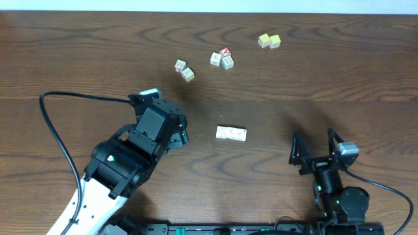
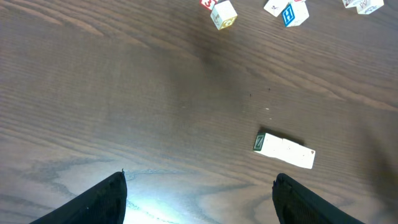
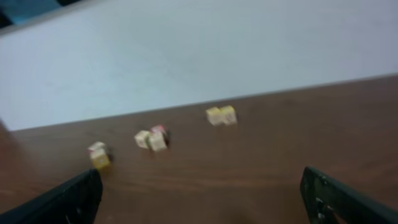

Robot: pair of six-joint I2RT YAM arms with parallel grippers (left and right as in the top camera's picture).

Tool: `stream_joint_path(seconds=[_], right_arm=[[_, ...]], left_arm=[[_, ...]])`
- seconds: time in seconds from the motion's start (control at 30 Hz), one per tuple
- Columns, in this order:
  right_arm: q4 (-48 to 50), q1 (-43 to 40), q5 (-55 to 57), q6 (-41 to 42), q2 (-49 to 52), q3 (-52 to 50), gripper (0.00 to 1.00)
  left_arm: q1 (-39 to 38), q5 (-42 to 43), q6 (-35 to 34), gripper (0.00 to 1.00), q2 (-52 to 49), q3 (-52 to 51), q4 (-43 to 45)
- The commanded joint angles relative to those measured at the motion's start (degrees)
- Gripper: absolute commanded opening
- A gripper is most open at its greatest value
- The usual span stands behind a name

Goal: Lift 3 blocks

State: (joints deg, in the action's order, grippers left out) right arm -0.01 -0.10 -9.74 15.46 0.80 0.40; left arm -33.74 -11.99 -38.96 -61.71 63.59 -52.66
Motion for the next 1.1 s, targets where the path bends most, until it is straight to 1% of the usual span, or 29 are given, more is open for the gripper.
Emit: stream_joint_path(seconds=[0.0,0.03,0.2,1.07], right_arm=[[-3.0,-0.6,5.3,0.3,-0.5,-0.1,0.99],[-4.4,-0.6,5.9,0.3,-0.5,-0.1,0.99],[-4.2,-0.6,6.1,-4.0,-0.5,-0.1,0.99],[-4.1,-0.6,6.1,-4.0,-0.5,-0.1,0.99]], left_arm=[[0.3,-0.7,0.3,0.76,0.0,0.9,-0.2],[0.3,-0.7,0.3,0.75,0.0,0.9,-0.2],[0.3,-0.7,0.3,0.76,0.0,0.9,-0.2],[0.3,-0.7,0.3,0.76,0.0,0.9,-0.2]])
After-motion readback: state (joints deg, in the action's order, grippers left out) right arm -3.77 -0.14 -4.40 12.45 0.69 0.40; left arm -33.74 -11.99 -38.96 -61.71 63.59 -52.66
